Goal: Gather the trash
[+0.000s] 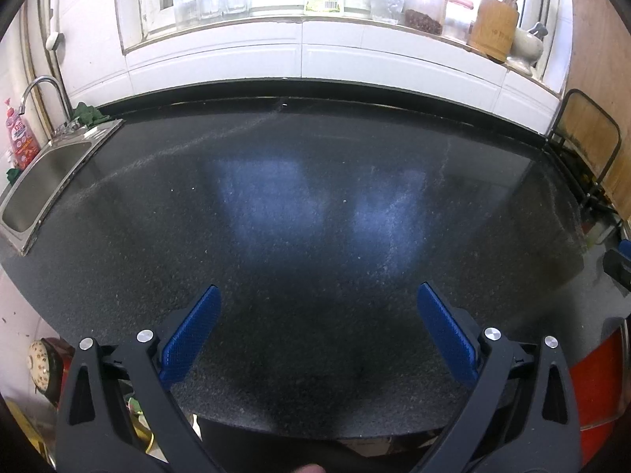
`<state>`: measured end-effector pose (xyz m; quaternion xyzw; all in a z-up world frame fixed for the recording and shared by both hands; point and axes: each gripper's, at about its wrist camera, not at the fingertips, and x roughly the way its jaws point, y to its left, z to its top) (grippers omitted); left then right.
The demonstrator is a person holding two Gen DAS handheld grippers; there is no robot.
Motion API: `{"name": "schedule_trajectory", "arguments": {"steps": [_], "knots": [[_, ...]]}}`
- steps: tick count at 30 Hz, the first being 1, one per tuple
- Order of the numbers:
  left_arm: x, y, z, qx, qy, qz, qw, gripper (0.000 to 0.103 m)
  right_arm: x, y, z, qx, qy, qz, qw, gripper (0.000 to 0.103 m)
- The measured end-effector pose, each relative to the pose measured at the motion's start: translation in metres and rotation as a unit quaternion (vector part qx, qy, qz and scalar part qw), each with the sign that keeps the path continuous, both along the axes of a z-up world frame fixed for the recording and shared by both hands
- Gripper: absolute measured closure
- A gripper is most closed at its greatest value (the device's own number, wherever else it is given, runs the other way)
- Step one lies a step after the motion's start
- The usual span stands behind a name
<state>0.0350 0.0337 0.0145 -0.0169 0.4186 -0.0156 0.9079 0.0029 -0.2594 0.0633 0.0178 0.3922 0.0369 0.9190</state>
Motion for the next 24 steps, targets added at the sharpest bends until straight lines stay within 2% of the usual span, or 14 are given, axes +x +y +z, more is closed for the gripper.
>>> {"name": "schedule_trajectory", "arguments": {"steps": [9,24], "knots": [[0.002,0.003,-0.002,-0.007,0.004,0.002,1.0,0.007,0.0,0.001,-0.001,-0.001,0.002,-0.003,1.0,0.007],[0.016,0.004,-0.008,0.005,0.006,0.011,0.9999,0.007,0.024,-0.01,-0.01,0.008,0.009,0.004,1.0,0.007]]}}
